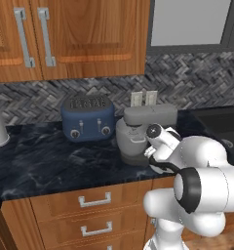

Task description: Add butter and sugar cubes to the stand mixer bowl and then turn on the stand mixer to begin making frosting.

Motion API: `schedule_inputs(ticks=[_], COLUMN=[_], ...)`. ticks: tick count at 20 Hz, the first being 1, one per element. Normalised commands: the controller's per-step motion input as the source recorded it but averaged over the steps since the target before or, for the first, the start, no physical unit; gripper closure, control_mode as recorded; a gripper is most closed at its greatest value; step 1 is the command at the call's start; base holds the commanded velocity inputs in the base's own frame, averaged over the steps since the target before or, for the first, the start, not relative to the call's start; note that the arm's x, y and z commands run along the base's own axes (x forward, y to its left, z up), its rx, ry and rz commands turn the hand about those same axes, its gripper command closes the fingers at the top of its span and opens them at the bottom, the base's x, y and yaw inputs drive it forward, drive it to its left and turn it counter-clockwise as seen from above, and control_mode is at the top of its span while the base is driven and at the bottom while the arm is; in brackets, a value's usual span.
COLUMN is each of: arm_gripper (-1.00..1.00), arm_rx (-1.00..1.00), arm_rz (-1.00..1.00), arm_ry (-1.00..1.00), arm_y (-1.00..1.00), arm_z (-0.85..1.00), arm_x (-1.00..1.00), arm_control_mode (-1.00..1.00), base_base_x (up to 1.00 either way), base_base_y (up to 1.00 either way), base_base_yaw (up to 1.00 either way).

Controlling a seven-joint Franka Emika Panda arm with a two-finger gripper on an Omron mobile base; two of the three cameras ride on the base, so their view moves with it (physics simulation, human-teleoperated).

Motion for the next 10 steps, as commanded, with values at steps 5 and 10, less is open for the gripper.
schedule_inputs(ticks=[5, 10], arm_gripper=[1.0, 1.0], arm_rx=[0.0, 0.02], arm_rz=[0.0, -0.01], arm_ry=[0.0, 0.0], arm_y=[-0.17, -0.31], arm_z=[0.04, 0.13], arm_x=[0.0, 0.08], arm_control_mode=[-1.0, -1.0], base_base_x=[0.0, 0.0], base_base_y=[0.0, 0.0], base_base_yaw=[0.0, 0.0])
